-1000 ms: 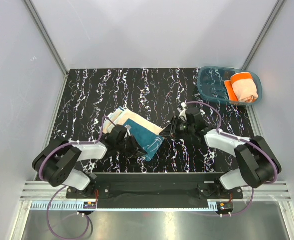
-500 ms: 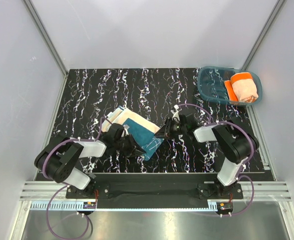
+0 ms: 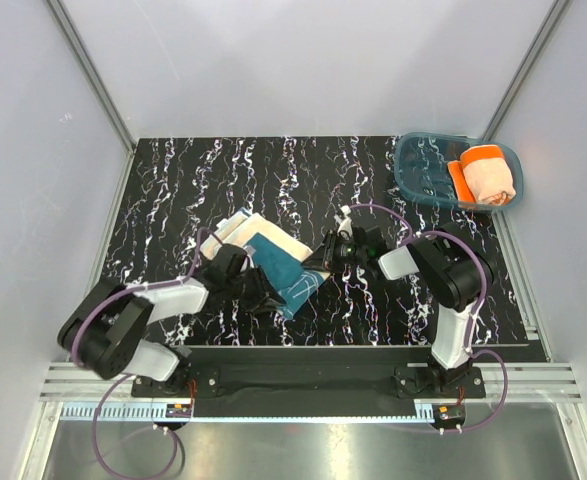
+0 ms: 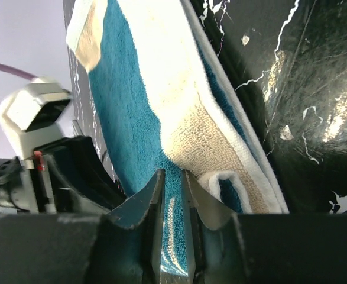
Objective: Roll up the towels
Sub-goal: Roll the towel
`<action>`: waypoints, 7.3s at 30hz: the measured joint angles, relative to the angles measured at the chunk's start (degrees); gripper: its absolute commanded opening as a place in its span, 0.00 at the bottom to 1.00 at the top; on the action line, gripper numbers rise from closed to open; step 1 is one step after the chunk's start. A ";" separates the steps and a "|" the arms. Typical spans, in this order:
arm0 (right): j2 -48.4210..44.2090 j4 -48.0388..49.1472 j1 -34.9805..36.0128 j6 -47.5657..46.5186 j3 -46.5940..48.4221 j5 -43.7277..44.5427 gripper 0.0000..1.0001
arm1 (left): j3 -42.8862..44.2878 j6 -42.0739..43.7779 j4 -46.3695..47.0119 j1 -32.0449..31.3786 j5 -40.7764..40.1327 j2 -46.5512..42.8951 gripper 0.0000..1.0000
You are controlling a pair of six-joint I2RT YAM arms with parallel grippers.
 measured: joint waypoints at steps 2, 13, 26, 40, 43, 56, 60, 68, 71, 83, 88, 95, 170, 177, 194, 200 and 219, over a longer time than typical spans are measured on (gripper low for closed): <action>0.00 0.20 0.00 -0.02 0.00 0.42 0.24 | 1.62 3.17 -6.36 0.00 -3.85 -2.78 0.43; 0.83 4.35 -0.02 0.00 -0.96 1.36 0.24 | 14.16 14.53 -35.39 -10.78 -29.73 -13.99 0.56; 1.88 6.05 -0.02 0.17 -1.03 1.27 0.22 | 36.20 28.85 -43.10 -39.15 -55.10 -0.74 0.62; 2.75 6.38 -0.04 0.37 -0.42 0.83 0.20 | 35.87 33.09 -40.17 -38.75 -58.42 10.16 0.66; 2.89 6.40 -0.04 0.42 -0.28 0.83 0.19 | 33.79 33.44 -38.58 -37.46 -58.18 10.80 0.66; 3.58 6.36 -0.07 0.79 0.46 0.39 0.18 | 26.38 33.97 -29.68 -34.42 -57.05 12.46 0.64; 3.61 6.21 -0.07 0.76 0.55 0.39 0.17 | 25.14 34.03 -27.10 -34.38 -57.07 12.20 0.51; 2.75 -1.53 -0.13 -0.39 3.72 0.48 0.21 | 23.37 35.78 -23.93 -33.59 -57.51 11.69 0.23; 0.07 -9.90 -0.17 -2.43 6.12 1.70 0.38 | 23.26 35.95 -23.10 -33.35 -57.11 11.69 0.20; -17.31 -55.87 -3.21 -11.47 25.64 28.15 0.71 | 22.64 33.55 -20.02 -31.93 -47.23 9.49 0.12; -29.24 -65.05 -4.42 -11.43 24.33 35.01 0.70 | 23.56 29.49 -19.12 -30.38 -37.64 9.46 0.12; -46.73 -65.94 -4.26 -7.63 11.39 31.80 0.68 | 18.34 21.11 -11.32 -20.02 -17.20 7.21 0.12; -17.64 -58.42 12.59 -0.55 10.36 27.89 0.24 | 29.81 32.57 -33.11 -35.58 -42.88 -3.37 0.75; -17.57 -60.17 12.74 -0.57 10.95 28.02 0.24 | 29.81 34.34 -31.26 -38.82 -45.55 3.26 0.76; -17.57 -61.99 12.74 -0.57 10.95 27.89 0.25 | 27.85 31.82 -25.70 -40.68 -48.22 11.26 0.37; -17.57 -62.86 12.74 -0.63 11.08 27.93 0.27 | 26.38 31.12 -22.75 -40.96 -48.59 11.96 0.06; -19.76 -75.95 4.26 -5.84 21.40 31.12 0.71 | 13.81 26.08 -5.16 -30.58 -28.55 4.55 0.04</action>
